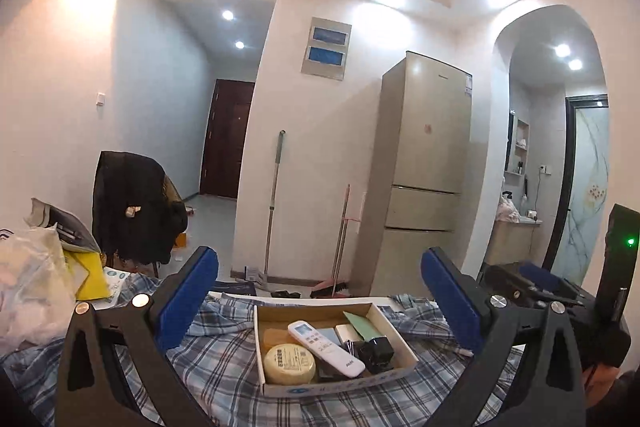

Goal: Organize rigid objects

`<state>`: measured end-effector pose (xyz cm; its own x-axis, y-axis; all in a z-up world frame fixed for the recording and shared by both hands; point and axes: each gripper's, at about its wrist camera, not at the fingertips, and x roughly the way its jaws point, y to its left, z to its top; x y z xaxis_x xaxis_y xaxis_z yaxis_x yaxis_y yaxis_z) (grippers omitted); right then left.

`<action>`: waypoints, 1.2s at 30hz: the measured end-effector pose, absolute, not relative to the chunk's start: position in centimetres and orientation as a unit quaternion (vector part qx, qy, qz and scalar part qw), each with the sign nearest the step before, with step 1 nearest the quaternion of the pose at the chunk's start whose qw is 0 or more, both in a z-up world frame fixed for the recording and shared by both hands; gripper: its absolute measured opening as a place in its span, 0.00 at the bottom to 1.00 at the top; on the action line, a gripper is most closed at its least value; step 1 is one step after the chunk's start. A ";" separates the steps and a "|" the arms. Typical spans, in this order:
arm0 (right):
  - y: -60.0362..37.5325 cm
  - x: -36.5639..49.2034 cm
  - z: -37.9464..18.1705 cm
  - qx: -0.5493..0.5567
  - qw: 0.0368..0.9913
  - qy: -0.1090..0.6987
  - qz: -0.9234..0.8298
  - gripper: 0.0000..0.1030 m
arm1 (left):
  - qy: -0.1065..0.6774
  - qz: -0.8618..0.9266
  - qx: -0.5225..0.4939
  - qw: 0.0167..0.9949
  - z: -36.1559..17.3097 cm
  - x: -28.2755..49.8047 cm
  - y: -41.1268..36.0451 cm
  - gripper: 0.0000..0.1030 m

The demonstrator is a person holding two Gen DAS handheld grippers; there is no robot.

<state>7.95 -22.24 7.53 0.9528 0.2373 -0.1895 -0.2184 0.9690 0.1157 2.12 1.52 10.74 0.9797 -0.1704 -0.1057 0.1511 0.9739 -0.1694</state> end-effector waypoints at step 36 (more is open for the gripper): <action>-22.8 2.9 -0.6 0.026 0.993 0.071 0.091 1.00 | 0.033 -0.019 -0.029 0.999 0.9 -1.3 1.1 1.00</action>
<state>2.87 -22.78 -0.57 0.9733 0.1848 -0.1358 -0.1775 0.9820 0.0645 -1.27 1.14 0.89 0.9971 -0.0389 -0.0648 0.0351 0.9976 -0.0593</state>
